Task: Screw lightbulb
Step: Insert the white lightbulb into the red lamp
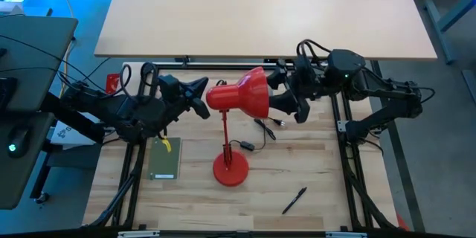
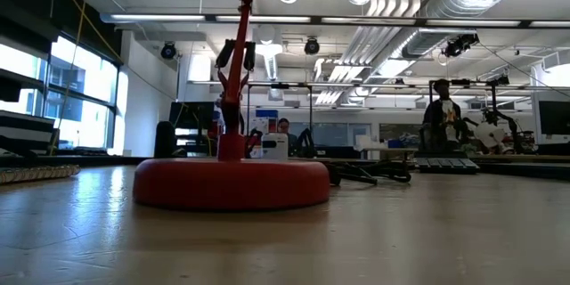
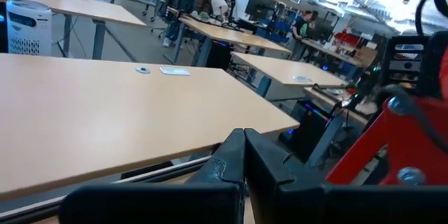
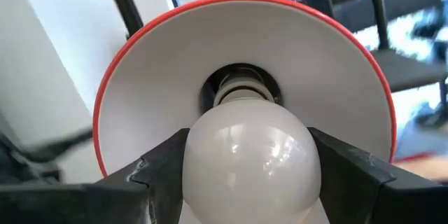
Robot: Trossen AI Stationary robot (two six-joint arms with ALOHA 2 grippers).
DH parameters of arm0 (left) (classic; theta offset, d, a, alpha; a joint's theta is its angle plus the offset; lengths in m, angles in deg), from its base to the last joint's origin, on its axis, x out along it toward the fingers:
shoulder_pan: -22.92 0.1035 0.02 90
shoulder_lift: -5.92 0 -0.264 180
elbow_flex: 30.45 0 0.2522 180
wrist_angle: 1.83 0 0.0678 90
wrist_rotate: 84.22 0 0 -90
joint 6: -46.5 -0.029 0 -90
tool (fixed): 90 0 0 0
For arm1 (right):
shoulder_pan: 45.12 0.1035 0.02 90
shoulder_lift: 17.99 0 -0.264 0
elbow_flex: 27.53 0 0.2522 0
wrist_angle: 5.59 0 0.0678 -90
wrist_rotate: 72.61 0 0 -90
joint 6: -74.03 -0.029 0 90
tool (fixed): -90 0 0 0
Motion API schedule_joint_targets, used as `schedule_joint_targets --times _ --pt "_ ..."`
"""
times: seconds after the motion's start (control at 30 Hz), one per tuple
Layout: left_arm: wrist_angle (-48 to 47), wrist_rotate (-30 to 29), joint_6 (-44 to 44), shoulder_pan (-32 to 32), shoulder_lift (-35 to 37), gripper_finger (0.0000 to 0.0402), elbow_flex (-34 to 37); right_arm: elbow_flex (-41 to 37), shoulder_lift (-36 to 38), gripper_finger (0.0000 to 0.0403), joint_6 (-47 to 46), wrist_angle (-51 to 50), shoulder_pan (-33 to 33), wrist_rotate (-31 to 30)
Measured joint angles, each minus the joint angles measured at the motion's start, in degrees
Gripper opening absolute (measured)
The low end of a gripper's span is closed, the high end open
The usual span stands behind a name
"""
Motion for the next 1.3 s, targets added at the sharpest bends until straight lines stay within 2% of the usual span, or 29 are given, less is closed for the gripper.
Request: schedule_joint_targets --times 0.17,0.5,0.8,1.0,1.3 --pt "-3.61 -0.01 -1.92 0.0 -0.04 0.0 0.0 0.0 0.0 0.0248 -15.89 -0.02 0.02 0.45" --pt "-4.5 0.67 -14.97 -0.21 -0.04 0.0 0.0 0.0 0.0 0.0248 -48.05 -0.08 0.02 0.6" --pt "-4.48 2.83 -22.49 -0.22 -0.04 0.0 0.0 0.0 0.07 0.0248 -69.48 1.29 -0.01 -0.19" --pt "-4.53 2.83 -22.96 -0.22 -0.04 0.0 0.0 0.0 0.04 0.0248 -72.62 1.51 0.04 -2.17" --pt "-4.49 2.81 -22.96 -0.22 -0.04 0.0 0.0 0.0 0.02 0.0248 -72.01 1.68 0.02 -1.06"
